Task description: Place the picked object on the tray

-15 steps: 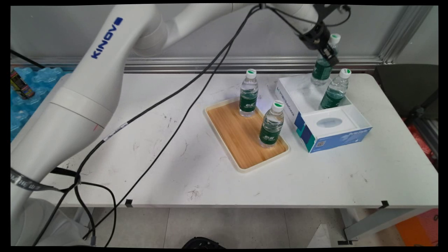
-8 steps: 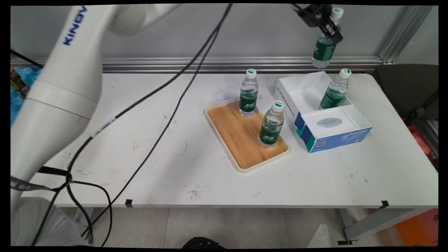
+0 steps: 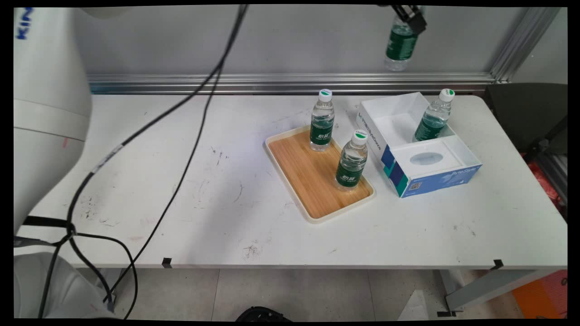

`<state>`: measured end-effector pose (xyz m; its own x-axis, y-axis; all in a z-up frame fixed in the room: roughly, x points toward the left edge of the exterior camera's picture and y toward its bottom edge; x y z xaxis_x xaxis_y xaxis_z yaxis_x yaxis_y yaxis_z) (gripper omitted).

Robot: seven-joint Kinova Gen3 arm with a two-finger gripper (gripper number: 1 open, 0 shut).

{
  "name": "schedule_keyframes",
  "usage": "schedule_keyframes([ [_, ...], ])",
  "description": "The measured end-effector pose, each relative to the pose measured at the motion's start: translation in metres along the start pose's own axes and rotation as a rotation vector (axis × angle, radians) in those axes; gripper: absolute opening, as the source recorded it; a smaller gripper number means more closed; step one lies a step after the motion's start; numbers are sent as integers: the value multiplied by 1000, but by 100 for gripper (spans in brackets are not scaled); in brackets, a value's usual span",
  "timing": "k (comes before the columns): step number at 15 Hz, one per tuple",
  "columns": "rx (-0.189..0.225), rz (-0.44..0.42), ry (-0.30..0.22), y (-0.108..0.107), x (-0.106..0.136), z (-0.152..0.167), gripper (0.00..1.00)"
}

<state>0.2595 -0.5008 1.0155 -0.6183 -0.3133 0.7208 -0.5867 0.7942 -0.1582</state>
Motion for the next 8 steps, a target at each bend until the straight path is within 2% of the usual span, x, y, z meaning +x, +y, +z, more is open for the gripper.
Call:
schedule_keyframes([
  [5, -11, 11, -80, 0, -22, -69, 0],
  [8, -29, 13, -121, 2, -36, -96, 0],
])
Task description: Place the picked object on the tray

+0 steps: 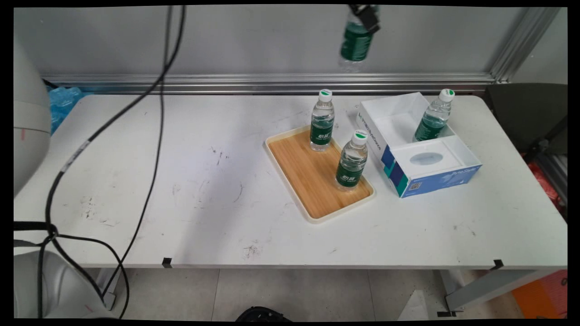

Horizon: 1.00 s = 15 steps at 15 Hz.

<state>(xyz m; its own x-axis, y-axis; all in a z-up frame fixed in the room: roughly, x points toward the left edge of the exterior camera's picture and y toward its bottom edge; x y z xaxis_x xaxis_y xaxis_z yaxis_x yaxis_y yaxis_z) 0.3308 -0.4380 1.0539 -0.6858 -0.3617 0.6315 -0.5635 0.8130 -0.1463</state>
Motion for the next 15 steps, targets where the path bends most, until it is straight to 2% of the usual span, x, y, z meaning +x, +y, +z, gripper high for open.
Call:
schedule_keyframes([
  [5, -60, 15, -97, 9, -42, -49, 0],
  [8, -96, 34, -141, 12, -67, -66, 0],
  [11, -117, 59, -168, 12, -92, -70, 0],
  [15, -127, 98, -183, 13, -125, -55, 0],
])
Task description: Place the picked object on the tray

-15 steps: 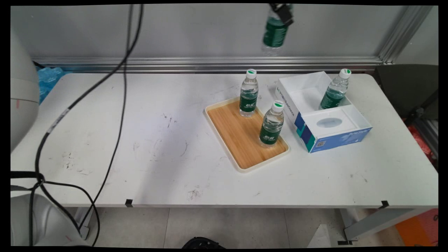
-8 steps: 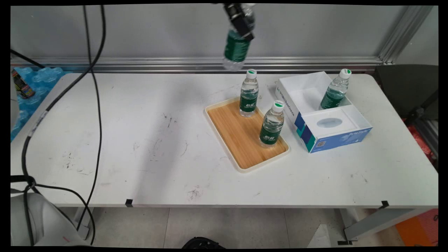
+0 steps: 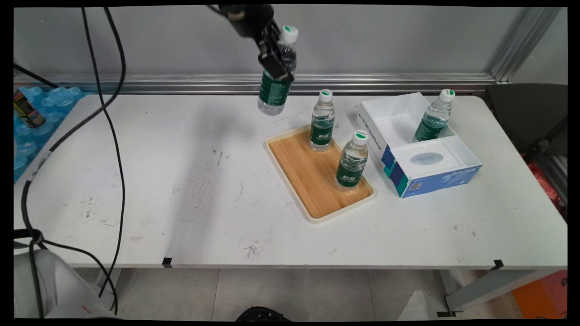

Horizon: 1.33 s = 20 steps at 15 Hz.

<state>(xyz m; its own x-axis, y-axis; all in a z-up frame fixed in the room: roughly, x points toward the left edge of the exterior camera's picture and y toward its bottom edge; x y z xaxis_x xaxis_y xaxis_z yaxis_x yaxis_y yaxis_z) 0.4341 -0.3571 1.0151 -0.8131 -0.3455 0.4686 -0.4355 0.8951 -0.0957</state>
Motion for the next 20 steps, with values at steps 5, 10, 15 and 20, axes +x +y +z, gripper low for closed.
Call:
schedule_keyframes([
  [5, -17, 32, 8, 3, -24, 46, 0],
  [10, -22, 30, 30, 4, -36, 92, 0],
  [15, -13, 20, 50, 4, -41, 134, 0],
  [20, -6, 11, 58, 2, -47, 158, 0],
])
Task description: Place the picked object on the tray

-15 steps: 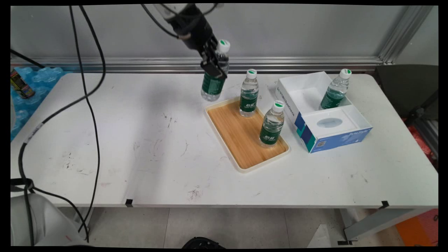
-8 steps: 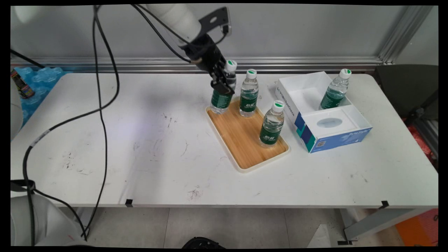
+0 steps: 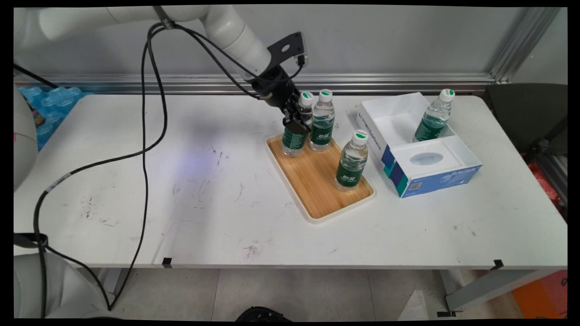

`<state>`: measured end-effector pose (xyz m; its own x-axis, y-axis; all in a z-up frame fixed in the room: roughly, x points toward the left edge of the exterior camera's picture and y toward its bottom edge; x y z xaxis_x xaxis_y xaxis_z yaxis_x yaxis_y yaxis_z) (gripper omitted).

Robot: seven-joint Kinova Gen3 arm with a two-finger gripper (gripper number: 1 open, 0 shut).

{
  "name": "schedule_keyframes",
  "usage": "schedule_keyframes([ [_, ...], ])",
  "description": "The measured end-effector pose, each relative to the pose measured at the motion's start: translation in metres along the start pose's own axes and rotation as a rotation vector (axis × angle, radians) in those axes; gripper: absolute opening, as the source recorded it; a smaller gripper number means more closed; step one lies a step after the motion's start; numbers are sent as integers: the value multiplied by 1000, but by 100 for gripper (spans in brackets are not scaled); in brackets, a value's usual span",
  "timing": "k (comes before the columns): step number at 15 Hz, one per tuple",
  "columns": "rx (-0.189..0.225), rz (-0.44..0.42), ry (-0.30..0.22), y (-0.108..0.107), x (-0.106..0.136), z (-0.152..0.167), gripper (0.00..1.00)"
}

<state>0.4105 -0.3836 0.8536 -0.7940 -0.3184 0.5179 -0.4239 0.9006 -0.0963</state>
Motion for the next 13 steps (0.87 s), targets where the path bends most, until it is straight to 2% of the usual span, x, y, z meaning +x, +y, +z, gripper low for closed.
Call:
schedule_keyframes([
  [9, 16, -36, 1, -1, -9, 20, 0],
  [10, 17, -39, 0, -1, -10, 22, 100],
  [13, 18, -44, 0, -2, -12, 23, 100],
])
